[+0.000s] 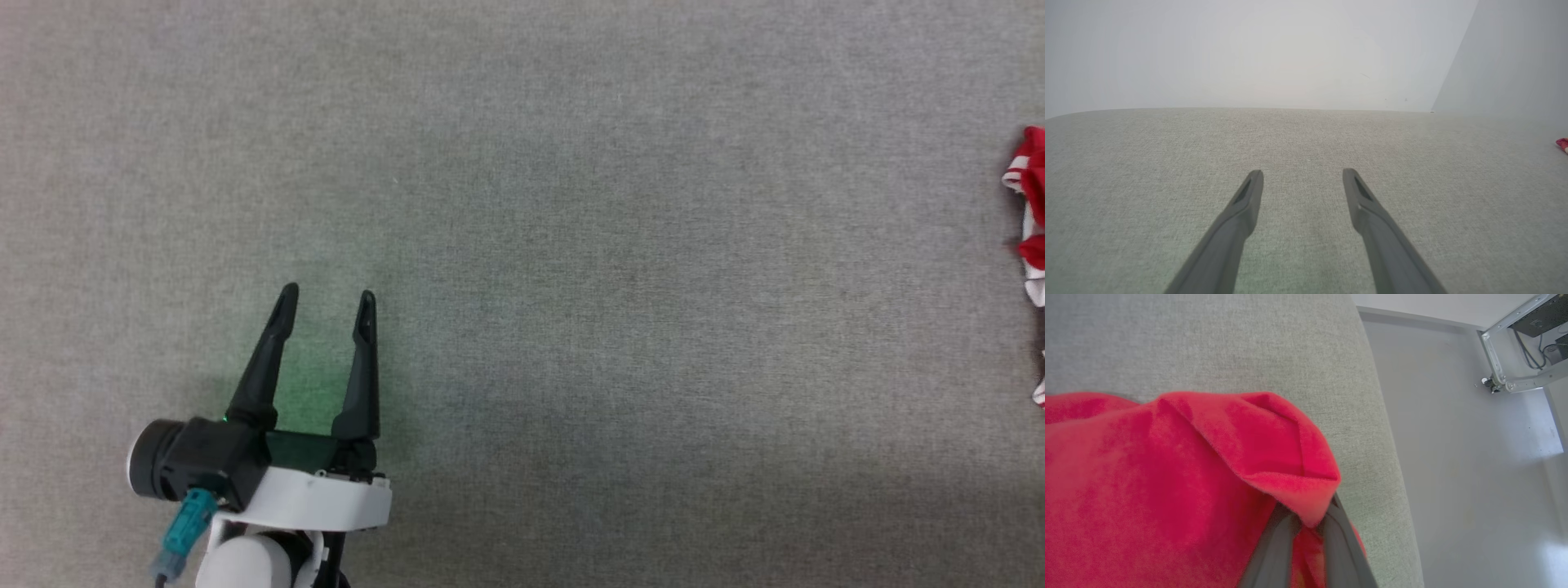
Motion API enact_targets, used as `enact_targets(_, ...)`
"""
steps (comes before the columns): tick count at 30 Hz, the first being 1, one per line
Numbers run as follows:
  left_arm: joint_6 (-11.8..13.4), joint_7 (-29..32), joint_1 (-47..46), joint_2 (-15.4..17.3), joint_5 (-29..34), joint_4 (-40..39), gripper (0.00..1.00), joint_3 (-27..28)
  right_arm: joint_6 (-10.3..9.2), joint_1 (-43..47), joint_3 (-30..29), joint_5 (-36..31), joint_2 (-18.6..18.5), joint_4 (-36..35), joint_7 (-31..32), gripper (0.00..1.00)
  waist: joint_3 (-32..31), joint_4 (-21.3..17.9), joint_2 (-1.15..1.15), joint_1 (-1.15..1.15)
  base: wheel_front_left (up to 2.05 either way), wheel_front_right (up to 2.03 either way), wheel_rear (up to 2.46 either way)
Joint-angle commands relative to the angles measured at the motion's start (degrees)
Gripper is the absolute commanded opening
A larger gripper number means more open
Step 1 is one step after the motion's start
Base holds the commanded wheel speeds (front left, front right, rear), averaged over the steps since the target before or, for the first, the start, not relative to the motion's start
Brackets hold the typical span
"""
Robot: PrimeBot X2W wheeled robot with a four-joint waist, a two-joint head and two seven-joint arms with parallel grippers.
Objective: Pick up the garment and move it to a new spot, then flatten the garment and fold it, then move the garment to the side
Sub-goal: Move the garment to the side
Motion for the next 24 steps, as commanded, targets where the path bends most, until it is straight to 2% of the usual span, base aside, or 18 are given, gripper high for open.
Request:
enact_targets(1,-0.18,0.02,-0.69,0.05,0.37,-0.2,1.0,0.02,-0.07,-1.13,0.72,-0.49,0.37,0.93,-0.73,0.0,0.5,0.33,0.0,0.0,0.0,0.0,0.0)
enact_targets(7,-0.23,0.02,-0.3,-0.06,1.05,-0.04,1.0,-0.12,-0.08,-2.84,2.25,-1.28,0.16,5.49,-2.86,0.0,-0.28,0.24,0.0,0.0,0.0,0.0,0.0)
enact_targets(8,-0.23,0.02,-0.14,-0.08,1.15,0.08,1.0,-0.12,-0.07,-2.93,2.51,-1.37,0.19,6.08,-3.2,0.09,-0.62,0.12,0.0,0.0,0.0,0.0,0.0)
enact_targets(9,-0.23,0.02,-0.02,-0.1,1.25,0.25,1.0,-0.16,-0.07,-3.05,2.64,-1.45,0.11,6.66,-3.65,0.41,-0.99,0.04,0.0,0.0,0.0,0.0,0.0)
enact_targets(10,-0.24,0.02,0.09,-0.12,1.29,0.51,1.0,-0.2,-0.07,-3.19,2.75,-1.58,0.02,7.09,-4.23,0.8,-1.43,-0.08,0.0,0.0,0.0,0.0,0.0)
enact_targets(11,-0.24,0.03,0.17,-0.15,1.25,0.74,1.0,-0.24,-0.08,-3.28,2.84,-1.54,0.18,7.45,-4.77,1.0,-1.94,-0.21,0.0,0.0,0.0,0.0,0.0)
enact_targets(17,-0.18,0.02,1.26,-0.25,0.78,2.55,1.0,-0.04,-0.07,-2.07,4.9,-1.1,0.89,7.88,-7.25,1.0,-6.84,-1.14,0.0,0.0,0.0,0.0,0.0)
enact_targets(24,-0.29,0.02,3.66,-0.16,-0.19,5.19,1.0,0.39,-0.07,2.82,9.9,2.77,4.19,1.4,-12.11,1.0,-14.05,-2.46,0.0,0.0,0.0,0.0,0.0)
